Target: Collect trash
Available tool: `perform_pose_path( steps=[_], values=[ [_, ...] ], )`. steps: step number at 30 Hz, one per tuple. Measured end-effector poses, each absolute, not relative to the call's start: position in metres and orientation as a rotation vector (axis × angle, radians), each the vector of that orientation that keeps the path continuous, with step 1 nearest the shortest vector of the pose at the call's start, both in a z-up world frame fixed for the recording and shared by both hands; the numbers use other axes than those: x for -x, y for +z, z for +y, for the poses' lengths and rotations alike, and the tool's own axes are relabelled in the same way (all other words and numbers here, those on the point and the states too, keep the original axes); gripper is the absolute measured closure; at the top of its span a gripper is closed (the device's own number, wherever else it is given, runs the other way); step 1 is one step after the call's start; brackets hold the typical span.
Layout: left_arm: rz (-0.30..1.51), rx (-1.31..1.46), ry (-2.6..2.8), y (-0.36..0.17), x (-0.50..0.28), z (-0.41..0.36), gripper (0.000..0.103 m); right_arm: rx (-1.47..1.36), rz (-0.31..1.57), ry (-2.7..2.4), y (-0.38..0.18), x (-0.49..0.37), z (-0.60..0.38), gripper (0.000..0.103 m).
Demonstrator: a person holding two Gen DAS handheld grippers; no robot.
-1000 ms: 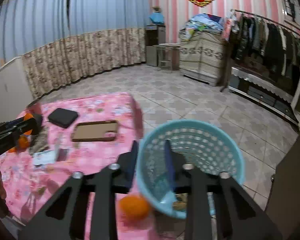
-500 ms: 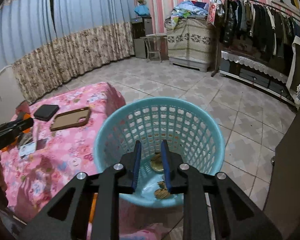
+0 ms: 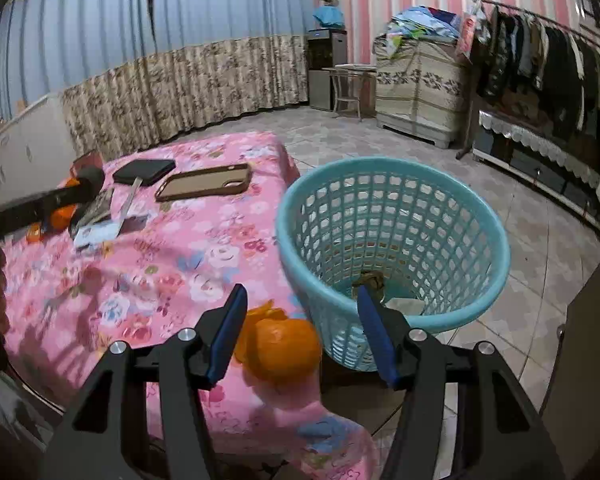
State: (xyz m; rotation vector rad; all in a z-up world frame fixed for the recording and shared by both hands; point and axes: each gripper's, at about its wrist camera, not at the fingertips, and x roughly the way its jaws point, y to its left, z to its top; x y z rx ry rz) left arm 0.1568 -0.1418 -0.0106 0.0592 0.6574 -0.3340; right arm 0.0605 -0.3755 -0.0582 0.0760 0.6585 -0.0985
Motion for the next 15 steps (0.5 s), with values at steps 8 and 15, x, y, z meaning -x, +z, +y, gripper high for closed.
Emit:
perform_pose_path(
  steps=[8,15],
  values=[
    [0.655,-0.051,-0.328,-0.014,-0.146,-0.131,0.064,-0.057,0.694,-0.048,-0.079,-0.060,-0.364,0.046],
    [0.650,-0.055,-0.327,-0.014,-0.144,-0.128,0.064,-0.019,0.680,-0.028,-0.082,-0.063,-0.356,0.059]
  ],
)
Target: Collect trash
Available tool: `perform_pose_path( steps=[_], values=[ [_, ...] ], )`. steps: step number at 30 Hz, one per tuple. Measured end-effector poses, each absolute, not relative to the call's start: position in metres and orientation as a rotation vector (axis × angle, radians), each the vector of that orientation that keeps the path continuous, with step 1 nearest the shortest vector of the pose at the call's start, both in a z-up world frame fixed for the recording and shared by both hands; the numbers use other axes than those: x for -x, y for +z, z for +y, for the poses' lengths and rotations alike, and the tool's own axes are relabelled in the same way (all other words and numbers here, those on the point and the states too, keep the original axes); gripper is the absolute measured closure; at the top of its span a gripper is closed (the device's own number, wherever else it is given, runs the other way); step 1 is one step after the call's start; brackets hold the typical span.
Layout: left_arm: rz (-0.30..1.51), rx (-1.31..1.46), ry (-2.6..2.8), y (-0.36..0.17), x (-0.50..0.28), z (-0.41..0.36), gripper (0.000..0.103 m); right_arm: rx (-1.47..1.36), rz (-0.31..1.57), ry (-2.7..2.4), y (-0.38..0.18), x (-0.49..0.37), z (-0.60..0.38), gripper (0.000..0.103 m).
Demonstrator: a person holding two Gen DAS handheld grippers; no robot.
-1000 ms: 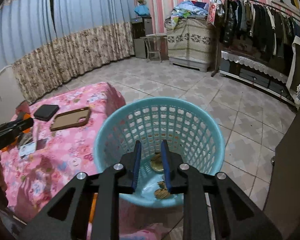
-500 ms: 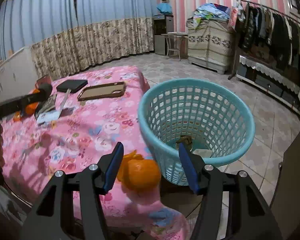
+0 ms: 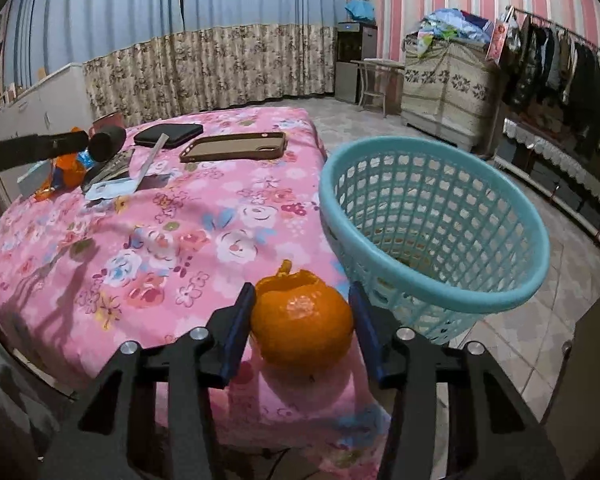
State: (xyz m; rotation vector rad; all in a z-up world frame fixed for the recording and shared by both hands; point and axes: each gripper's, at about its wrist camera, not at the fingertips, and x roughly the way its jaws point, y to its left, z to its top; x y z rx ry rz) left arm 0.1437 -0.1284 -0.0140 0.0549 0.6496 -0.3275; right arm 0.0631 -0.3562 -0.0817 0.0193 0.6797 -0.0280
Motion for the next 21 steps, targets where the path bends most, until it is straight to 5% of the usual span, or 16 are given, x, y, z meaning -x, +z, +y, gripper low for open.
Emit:
perform_pose_path(
  steps=[7,21],
  values=[
    [0.650,-0.071,-0.329,-0.015,-0.145,-0.134,0.064,-0.009,0.640,-0.031,-0.076,-0.065,-0.359,0.067],
    [0.619,-0.122,-0.442,0.000,-0.163,-0.206,0.064,-0.064,0.489,-0.146,-0.018,-0.068,-0.417,0.069]
  ],
)
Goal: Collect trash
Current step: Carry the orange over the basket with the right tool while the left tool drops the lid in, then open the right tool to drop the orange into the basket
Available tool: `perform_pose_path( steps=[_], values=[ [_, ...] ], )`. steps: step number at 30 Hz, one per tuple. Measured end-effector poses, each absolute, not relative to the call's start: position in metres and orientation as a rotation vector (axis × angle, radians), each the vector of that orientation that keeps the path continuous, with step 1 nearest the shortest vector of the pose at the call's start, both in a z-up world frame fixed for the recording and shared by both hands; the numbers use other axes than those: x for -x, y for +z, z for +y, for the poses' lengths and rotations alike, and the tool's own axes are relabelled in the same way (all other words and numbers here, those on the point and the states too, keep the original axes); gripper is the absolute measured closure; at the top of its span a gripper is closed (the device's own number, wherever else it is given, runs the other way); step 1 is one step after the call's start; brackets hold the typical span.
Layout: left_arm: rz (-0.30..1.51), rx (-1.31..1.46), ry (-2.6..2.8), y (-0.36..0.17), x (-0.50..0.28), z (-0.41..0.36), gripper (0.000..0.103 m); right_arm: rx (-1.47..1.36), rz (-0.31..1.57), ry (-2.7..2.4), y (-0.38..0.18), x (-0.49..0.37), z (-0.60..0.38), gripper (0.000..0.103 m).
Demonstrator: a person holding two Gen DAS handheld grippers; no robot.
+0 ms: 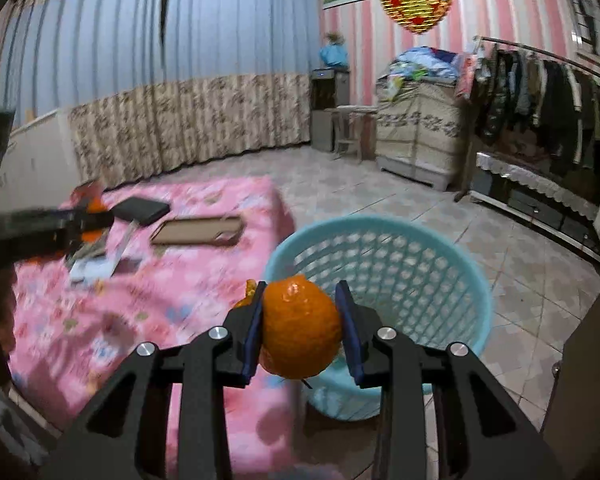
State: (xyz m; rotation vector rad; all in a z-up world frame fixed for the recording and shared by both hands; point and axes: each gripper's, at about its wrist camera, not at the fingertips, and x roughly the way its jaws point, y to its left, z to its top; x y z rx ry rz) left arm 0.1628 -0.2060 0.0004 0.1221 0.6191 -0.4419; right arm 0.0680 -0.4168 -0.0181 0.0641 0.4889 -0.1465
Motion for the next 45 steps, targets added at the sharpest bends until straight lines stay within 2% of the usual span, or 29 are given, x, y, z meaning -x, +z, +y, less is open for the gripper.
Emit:
perform_pose_path(
  steps=[11,20,22,24,25,27,31,36,45],
  values=[
    [0.657,-0.145,-0.618,-0.002,-0.180,-0.310,0.064,-0.156,0.523,-0.277,-0.011,-0.093,-0.498,0.068],
    [0.714,-0.133,-0.691,-0.017,-0.199,-0.366,0.063,-0.172,0.543,-0.292,-0.016,-0.109,-0.511,0.069],
    [0.722,-0.140,-0.696,-0.018,-0.204,-0.373,0.056,-0.175,0.546,-0.292,-0.017,-0.112,-0.512,0.069],
    [0.710,-0.145,-0.679,-0.016,-0.207,-0.376,0.044,-0.179,0.551,-0.290,-0.018,-0.113,-0.513,0.069],
    [0.705,-0.141,-0.674,-0.014,-0.209,-0.375,0.041,-0.178,0.554,-0.290,-0.020,-0.114,-0.512,0.069],
    [0.698,-0.120,-0.662,-0.010,-0.212,-0.369,0.030,-0.175,0.562,-0.289,-0.022,-0.117,-0.512,0.069],
    [0.671,-0.129,-0.613,-0.004,-0.215,-0.355,0.023,-0.175,0.572,-0.284,-0.025,-0.122,-0.509,0.069],
    [0.641,-0.109,-0.551,0.005,-0.211,-0.328,0.007,-0.181,0.579,-0.274,-0.029,-0.132,-0.504,0.068],
    [0.545,-0.148,-0.443,0.027,-0.193,-0.273,0.005,-0.170,0.585,-0.277,-0.034,-0.151,-0.494,0.065]
  ],
)
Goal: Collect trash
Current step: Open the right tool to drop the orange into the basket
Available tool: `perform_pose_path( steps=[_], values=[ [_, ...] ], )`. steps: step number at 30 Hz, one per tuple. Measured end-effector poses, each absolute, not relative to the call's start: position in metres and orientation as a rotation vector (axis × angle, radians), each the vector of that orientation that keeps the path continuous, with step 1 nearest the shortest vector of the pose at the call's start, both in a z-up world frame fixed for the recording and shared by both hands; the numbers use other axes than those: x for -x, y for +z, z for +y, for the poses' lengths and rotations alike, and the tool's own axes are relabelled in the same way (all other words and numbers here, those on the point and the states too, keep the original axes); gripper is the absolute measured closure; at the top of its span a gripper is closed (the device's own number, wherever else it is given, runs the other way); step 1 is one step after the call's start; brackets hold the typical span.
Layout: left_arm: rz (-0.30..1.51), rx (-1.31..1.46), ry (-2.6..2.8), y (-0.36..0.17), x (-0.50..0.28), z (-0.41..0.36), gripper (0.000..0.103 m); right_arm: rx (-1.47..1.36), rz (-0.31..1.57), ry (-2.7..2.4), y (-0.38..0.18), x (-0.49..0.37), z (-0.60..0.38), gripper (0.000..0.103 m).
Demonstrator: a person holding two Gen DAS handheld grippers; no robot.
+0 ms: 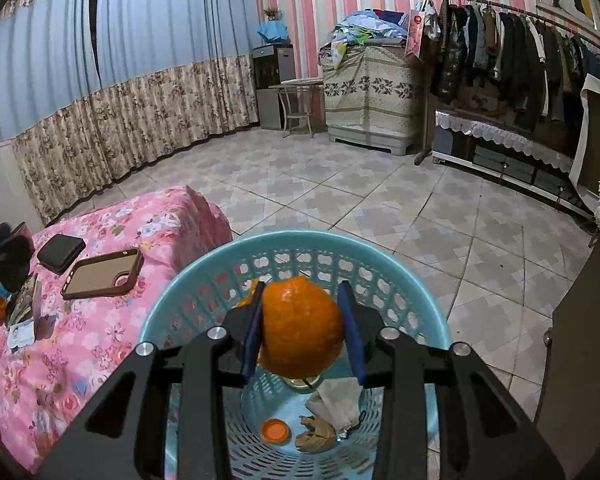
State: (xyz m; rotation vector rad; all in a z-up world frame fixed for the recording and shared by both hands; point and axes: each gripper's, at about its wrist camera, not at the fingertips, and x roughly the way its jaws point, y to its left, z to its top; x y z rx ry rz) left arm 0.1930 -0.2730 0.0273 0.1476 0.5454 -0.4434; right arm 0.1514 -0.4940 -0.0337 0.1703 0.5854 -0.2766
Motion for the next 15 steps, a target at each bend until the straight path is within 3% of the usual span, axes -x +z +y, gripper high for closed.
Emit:
perform_pose_path(
  steps=[2,4,15],
  values=[
    [0.541,-0.135,-0.430,0.032,-0.192,-0.260,0.006,-0.165,0.579,-0.292,-0.033,-0.155,-0.490,0.061],
    [0.534,-0.127,-0.414,0.038,-0.190,-0.244,0.005,-0.164,0.572,-0.307,-0.033,-0.159,-0.488,0.036],
    [0.492,-0.131,-0.265,0.053,-0.176,-0.133,0.005,-0.097,0.519,-0.265,-0.002,-0.161,-0.420,0.012]
  ],
)
